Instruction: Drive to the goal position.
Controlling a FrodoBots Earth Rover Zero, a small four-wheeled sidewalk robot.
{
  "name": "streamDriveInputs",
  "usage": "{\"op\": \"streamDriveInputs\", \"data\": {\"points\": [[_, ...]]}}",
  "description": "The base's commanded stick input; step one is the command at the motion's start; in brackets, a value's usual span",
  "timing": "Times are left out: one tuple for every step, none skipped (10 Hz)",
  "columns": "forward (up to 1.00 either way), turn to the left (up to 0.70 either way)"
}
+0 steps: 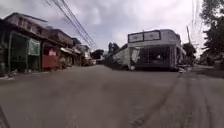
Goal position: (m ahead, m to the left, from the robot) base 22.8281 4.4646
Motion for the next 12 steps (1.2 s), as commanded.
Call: {"op": "streamDriveInputs", "data": {"points": [[0.7,0.02],[0.7,0.04],[0.7,0.09],[0.7,0.3],[0.7,0.32],[0.7,0.02],[0.7,0.0],[0.7,0.0],[0.7,0.0],[0.7,0.0],[0.7,0.0],[0.7,0.0]]}}
